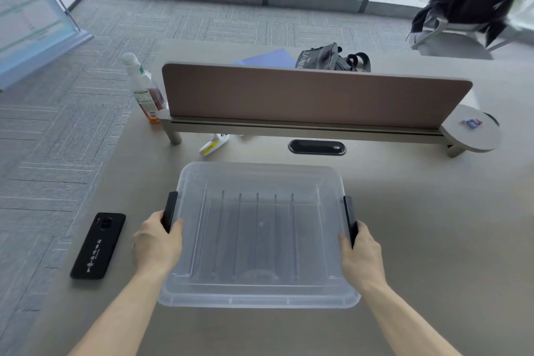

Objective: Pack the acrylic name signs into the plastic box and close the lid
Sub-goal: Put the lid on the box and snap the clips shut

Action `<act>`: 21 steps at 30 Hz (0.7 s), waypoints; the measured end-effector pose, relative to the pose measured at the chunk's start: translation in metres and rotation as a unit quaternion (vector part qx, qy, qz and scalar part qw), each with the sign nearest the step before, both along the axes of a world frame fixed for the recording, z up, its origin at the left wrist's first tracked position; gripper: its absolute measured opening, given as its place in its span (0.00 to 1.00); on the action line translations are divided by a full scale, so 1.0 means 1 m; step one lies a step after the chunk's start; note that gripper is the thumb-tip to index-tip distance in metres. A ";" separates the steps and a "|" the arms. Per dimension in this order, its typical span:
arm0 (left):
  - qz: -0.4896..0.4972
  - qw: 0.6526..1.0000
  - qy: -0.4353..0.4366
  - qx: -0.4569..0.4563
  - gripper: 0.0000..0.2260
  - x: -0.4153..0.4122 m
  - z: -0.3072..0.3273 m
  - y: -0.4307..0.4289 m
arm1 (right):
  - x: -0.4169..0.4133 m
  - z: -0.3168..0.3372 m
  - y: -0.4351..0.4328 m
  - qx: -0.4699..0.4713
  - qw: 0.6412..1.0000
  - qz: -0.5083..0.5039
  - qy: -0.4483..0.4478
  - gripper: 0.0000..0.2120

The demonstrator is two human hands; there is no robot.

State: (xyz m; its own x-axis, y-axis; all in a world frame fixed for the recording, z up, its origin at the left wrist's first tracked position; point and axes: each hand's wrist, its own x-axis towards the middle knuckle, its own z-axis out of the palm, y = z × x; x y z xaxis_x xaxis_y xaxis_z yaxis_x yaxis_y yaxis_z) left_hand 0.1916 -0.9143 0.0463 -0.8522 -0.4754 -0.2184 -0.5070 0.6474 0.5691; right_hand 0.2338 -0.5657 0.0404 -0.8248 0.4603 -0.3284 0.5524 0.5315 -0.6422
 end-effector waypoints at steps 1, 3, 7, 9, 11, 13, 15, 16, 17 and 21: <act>0.002 1.000 -0.001 -0.005 0.09 0.000 0.000 0.001 | 0.000 0.001 -0.001 0.001 1.000 -0.001 -0.001 0.12; 0.004 1.000 -0.001 -0.018 0.09 -0.001 -0.002 0.002 | -0.001 0.001 -0.002 0.004 1.000 -0.005 -0.003 0.13; 0.003 0.999 0.005 -0.037 0.07 0.003 -0.003 0.009 | 0.000 0.000 -0.006 0.010 1.000 -0.007 0.010 0.13; 0.001 0.999 0.012 -0.038 0.08 0.005 -0.002 0.013 | 0.000 -0.001 -0.006 0.002 1.000 -0.008 0.014 0.14; 0.004 0.999 0.012 -0.033 0.10 0.006 -0.002 0.015 | 0.003 -0.004 -0.008 -0.008 1.000 0.003 0.014 0.17; -0.005 1.000 0.003 -0.022 0.12 0.008 -0.001 0.015 | 0.004 -0.007 -0.008 -0.013 0.999 0.029 -0.009 0.26; -0.014 1.000 -0.026 0.007 0.14 0.006 0.000 0.010 | 0.003 -0.005 -0.012 0.005 0.997 0.058 -0.056 0.37; -0.023 0.998 -0.046 0.023 0.19 0.004 0.002 0.007 | 0.001 0.000 -0.015 0.039 0.994 0.084 -0.060 0.42; -0.042 0.997 -0.059 0.016 0.25 -0.002 0.007 0.006 | -0.003 0.008 -0.020 0.086 0.989 0.113 -0.037 0.43; -0.189 0.976 0.087 -0.068 0.36 -0.038 0.054 0.037 | -0.040 0.060 -0.053 0.188 0.946 0.224 0.141 0.38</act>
